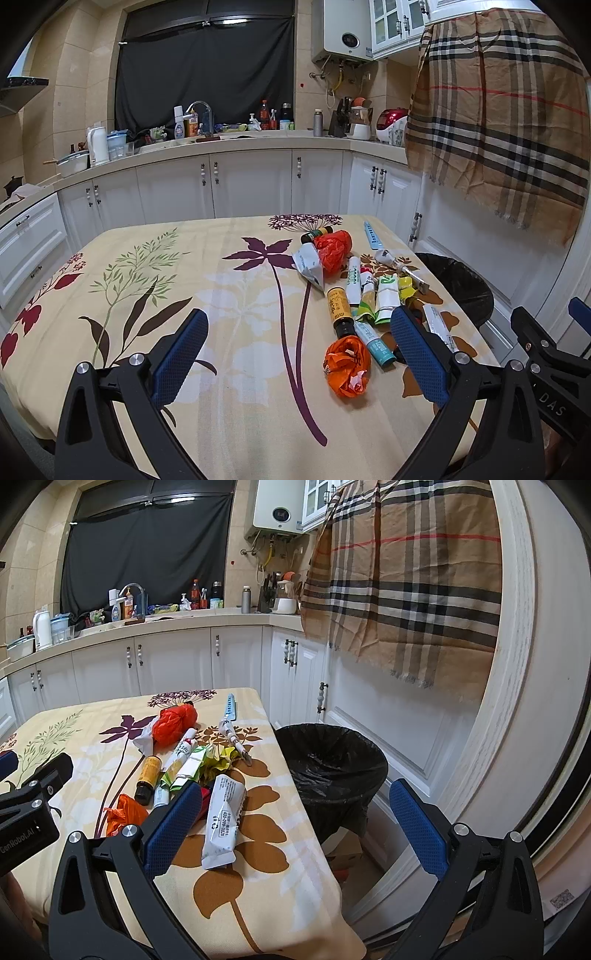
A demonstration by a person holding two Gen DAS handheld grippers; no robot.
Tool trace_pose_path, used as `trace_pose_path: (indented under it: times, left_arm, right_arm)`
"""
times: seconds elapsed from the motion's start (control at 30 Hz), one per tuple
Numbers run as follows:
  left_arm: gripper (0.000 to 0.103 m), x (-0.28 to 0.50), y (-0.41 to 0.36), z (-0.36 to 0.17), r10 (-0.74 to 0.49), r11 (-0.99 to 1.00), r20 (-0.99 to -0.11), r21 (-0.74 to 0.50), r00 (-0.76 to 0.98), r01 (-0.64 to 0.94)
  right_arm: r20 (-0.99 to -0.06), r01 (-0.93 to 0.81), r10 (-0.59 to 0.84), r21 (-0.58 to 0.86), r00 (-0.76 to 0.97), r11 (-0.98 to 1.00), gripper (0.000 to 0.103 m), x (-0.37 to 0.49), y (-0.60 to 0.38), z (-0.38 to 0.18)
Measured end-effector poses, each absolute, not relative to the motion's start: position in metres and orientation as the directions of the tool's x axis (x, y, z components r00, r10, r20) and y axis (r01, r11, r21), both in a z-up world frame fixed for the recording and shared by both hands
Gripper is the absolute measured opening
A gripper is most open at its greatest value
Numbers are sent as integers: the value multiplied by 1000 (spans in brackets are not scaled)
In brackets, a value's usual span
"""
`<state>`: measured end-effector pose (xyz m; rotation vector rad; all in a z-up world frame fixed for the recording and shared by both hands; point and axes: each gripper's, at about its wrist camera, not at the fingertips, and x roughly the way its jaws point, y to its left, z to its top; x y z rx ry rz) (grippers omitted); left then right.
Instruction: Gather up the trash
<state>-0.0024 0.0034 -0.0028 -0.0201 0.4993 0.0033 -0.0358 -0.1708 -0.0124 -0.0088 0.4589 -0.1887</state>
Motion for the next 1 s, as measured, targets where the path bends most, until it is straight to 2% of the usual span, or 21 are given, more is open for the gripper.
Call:
trace_pose_path:
  times: [0.3, 0.73, 1.0]
  left_arm:
    - [96, -1, 0, -7, 2, 1000, -486, -25, 874, -16]
    - [96, 16, 12, -30, -15, 999, -588, -37, 809, -9]
    - [96, 22, -2, -43, -61, 998, -626, -36, 777, 50]
  right_arm:
    - [-447, 178, -180, -48, 876, 983, 99, -35, -171, -15]
    - [-505, 145, -144, -38, 851, 989, 98, -20, -170, -33]
    - [-538, 123, -124, -37, 834, 992, 93, -10, -168, -46]
